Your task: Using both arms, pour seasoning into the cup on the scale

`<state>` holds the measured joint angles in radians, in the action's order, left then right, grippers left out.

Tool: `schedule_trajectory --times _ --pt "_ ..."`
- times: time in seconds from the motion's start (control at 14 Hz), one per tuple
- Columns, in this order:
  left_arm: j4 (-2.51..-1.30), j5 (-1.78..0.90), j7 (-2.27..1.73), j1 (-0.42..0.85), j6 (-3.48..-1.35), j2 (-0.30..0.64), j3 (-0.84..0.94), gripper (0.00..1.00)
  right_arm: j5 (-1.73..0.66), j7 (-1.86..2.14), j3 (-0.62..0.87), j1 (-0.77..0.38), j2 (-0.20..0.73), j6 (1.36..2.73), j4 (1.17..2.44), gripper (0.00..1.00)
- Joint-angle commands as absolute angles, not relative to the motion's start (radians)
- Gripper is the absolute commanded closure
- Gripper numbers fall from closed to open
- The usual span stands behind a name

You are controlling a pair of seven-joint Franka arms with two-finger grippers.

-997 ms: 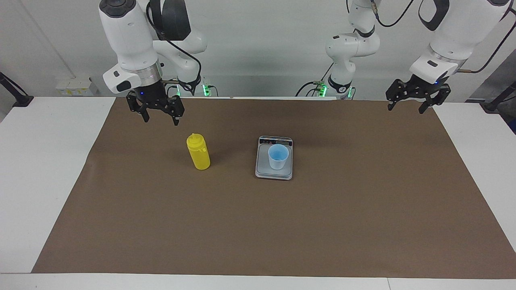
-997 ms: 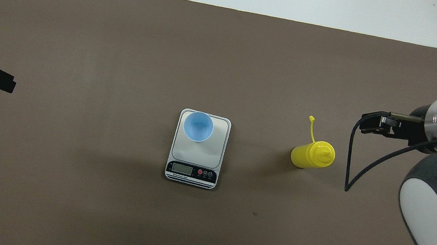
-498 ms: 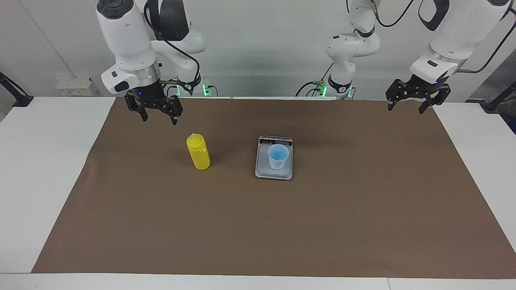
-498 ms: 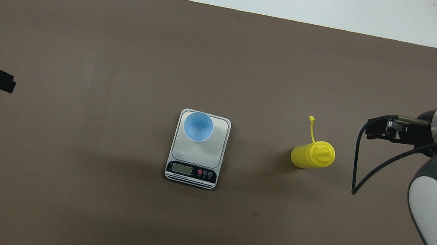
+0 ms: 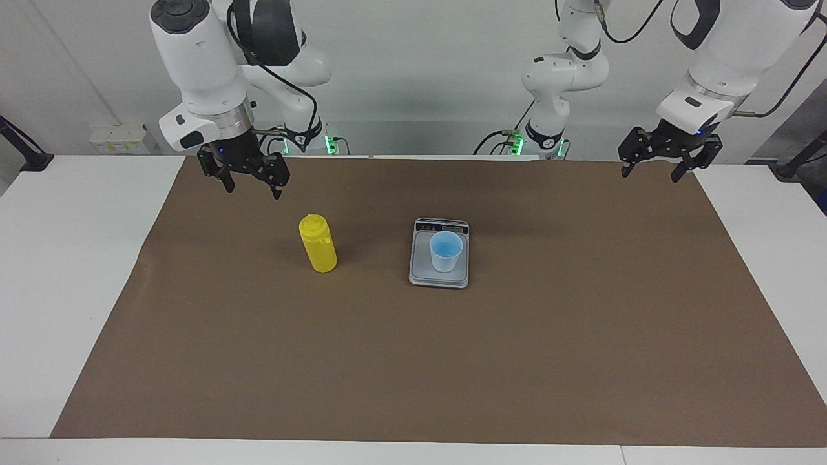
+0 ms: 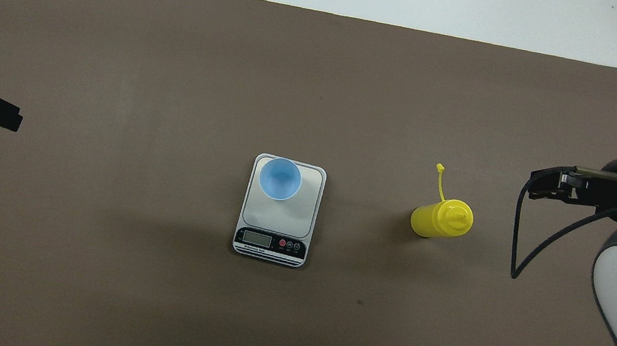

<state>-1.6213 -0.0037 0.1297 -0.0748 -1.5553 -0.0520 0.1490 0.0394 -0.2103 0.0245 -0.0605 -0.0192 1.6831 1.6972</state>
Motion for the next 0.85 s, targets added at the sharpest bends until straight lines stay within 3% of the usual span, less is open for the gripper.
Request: schedule_trajectory --times 0.0,0.78 --pt "-1.646 -0.006 0.140 -0.092 -1.560 -0.075 0.156 0.00 0.034 -0.184 0.029 -0.052 -0.026 1.675 1.691 0.00" --pt "-1.646 -0.006 0.140 -0.092 -1.560 -0.075 0.156 0.00 -0.011 -0.186 0.026 -0.031 -0.020 1.628 1.666 0.00"
